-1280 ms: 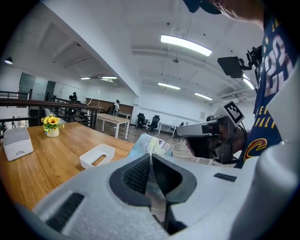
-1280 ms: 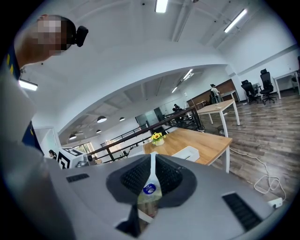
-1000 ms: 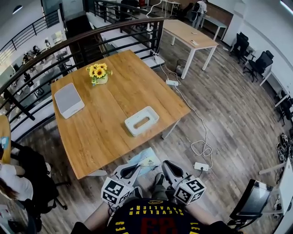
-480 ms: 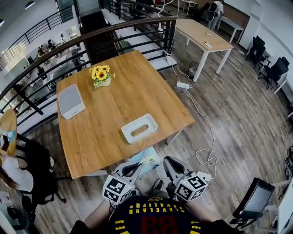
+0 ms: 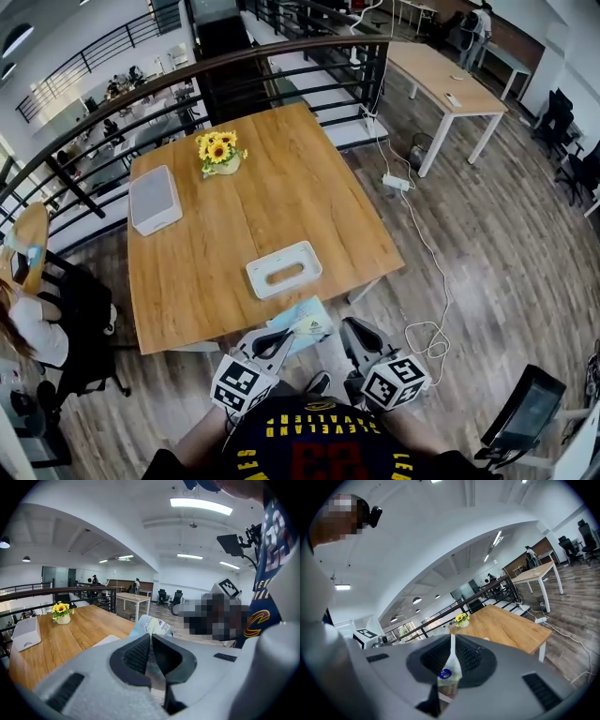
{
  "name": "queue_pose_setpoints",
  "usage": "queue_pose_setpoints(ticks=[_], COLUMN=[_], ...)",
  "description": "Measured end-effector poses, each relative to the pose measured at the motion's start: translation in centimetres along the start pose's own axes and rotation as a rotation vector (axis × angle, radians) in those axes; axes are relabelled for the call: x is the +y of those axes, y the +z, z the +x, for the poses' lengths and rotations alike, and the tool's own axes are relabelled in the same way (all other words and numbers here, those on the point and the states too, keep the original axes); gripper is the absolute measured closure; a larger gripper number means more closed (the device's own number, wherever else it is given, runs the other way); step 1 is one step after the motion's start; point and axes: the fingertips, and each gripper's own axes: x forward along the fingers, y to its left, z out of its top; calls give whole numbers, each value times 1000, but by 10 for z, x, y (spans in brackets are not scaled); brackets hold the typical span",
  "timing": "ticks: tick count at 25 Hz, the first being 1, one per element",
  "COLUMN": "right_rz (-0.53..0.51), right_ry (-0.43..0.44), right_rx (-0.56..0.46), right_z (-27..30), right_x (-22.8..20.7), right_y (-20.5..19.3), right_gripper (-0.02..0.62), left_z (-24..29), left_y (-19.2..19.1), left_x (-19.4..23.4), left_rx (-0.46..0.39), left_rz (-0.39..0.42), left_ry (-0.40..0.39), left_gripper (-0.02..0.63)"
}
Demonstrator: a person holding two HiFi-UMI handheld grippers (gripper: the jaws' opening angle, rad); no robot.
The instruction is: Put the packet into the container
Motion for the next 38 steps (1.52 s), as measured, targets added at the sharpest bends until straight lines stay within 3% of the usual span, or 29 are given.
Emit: queue_pose_setpoints(ticks=[16,38], right_rz=[12,-2], right_ry=[82,43], right_rx=[100,171], right_z=[40,161], right_x=[-21,-51], right_y=[2,50], right_gripper=[560,560], left_z=[14,74], left_y=[-2,27], left_x=[33,134], left_rx=[34,13], left_rz=[-63,-56], left_ry=[117,43], left_gripper=[591,591])
